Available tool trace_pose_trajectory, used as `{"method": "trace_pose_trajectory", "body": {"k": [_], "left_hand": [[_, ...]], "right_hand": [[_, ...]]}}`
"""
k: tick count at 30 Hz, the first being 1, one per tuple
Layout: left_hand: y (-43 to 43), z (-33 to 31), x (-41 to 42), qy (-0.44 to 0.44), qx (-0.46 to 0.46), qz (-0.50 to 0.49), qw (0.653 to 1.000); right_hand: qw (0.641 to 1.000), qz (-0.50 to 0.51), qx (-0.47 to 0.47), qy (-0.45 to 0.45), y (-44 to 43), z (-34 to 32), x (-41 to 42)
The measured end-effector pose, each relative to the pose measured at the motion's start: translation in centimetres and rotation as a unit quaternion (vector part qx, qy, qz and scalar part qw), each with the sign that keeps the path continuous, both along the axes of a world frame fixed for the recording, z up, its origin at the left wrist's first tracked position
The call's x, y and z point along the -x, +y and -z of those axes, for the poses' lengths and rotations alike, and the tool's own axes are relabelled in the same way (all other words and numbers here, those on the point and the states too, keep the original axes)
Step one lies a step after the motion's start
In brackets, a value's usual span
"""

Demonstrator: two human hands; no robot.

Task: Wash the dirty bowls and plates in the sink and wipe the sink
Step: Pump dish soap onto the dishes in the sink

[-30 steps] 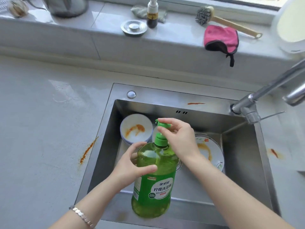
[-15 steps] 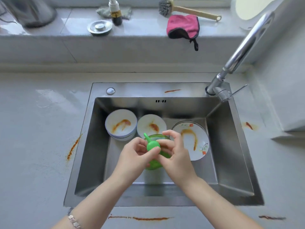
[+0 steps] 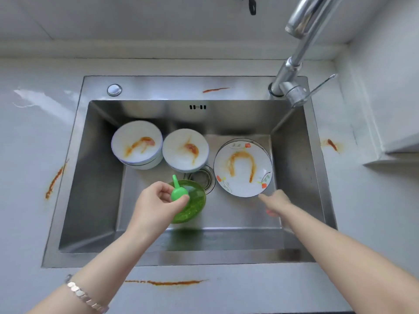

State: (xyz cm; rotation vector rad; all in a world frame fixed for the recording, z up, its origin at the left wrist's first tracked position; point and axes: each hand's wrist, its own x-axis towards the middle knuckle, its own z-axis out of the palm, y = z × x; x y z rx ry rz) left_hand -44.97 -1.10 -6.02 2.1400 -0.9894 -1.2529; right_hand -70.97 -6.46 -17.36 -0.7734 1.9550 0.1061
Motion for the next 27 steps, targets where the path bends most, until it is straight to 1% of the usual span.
{"method": "trace_pose_trajectory", "body": {"k": [2,4,5,7,10,14,16,22,25,27], "left_hand": [[0.2,0.3,-0.2,-0.011,0.012,-0.002,1.000],[0.4,0.6,-0.4,-0.014,0.031,-0.008,0.999],[0.4,0.7,-0.4,-0.013,0.038,-0.016,0.999],[0.5,1.0,-0.5,-0.003,0.048,-0.037,0.998],[0.6,1.4,-0.5,0.017,0.063,-0.057,0.996],[0.4,1.5,-0.4,0.027,0.071,-0.058,0.995],[0.3,1.6,-0.4,0.028,0.072,-0.060,0.995],[0.9,1.9,-1.3,0.037,0.059,-0.066,0.995],[1.2,2.0,-1.8,0.042,0.053,-0.071,0.995],[1.3,2.0,-2.2,0.048,0.052,-0.075,0.995]], "right_hand": [[0.994,0.110,0.015,-0.001,-0.7,2.0,0.1],[0.983,0.175,0.044,-0.029,-1.1,3.6,-0.1],[0.979,0.189,0.059,-0.041,-1.2,4.3,-0.3],[0.975,0.202,0.081,-0.037,-1.4,5.0,-0.4],[0.972,0.224,0.074,-0.023,-1.6,5.8,-0.2],[0.953,0.291,0.065,-0.053,-2.2,6.3,0.0],[0.948,0.305,0.068,-0.055,-2.3,6.2,0.1],[0.952,0.285,0.098,-0.057,-2.5,4.5,1.4],[0.974,0.194,0.118,0.011,-1.8,3.2,2.5],[0.983,0.133,0.122,0.032,-1.1,2.9,3.0]]}}
